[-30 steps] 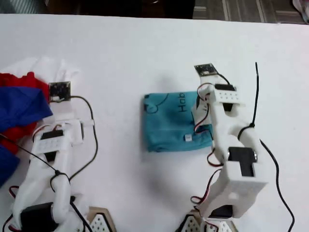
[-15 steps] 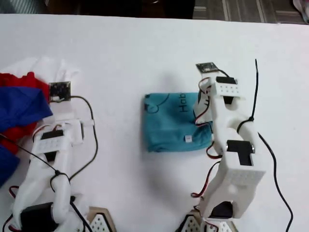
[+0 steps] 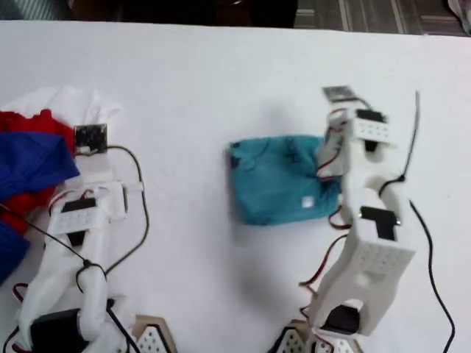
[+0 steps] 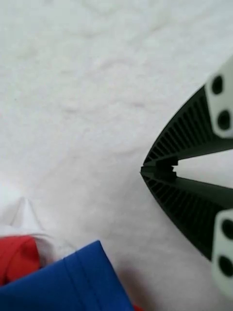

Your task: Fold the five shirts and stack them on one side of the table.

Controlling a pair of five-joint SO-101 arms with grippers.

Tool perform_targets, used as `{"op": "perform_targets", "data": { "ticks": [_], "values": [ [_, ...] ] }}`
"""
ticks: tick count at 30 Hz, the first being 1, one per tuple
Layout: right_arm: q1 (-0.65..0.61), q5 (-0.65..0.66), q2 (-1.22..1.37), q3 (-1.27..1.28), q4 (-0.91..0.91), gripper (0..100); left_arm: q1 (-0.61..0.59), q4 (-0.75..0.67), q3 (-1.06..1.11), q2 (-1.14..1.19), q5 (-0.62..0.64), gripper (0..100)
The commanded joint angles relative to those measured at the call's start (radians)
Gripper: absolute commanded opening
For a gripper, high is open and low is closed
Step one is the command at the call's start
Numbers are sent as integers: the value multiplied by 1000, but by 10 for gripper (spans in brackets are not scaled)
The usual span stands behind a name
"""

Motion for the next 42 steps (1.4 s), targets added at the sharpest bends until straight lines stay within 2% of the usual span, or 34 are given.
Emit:
{"op": "perform_targets", "data": {
  "ticks": [1,7,13,18,27,29,33,38,42],
  "values": [
    [105,86,-2,-147,-2,21,12,-18,-16,0,3,26],
    [189,157,16,-348,-27,21,12,-18,-16,0,3,26],
    [263,176,182,-559,-8,20,12,-18,-15,0,3,26],
    [239,178,314,-667,173,20,12,-18,-15,0,3,26],
    [159,169,341,-806,328,26,12,-18,-15,0,3,26],
    [150,163,340,-858,390,53,12,-18,-15,0,3,26],
    [136,115,320,-974,513,204,12,-18,-15,0,3,26],
    [139,115,205,-956,518,197,12,-18,-15,0,3,26],
    [88,115,51,-752,518,197,12,-18,-15,0,3,26]
  ]
}}
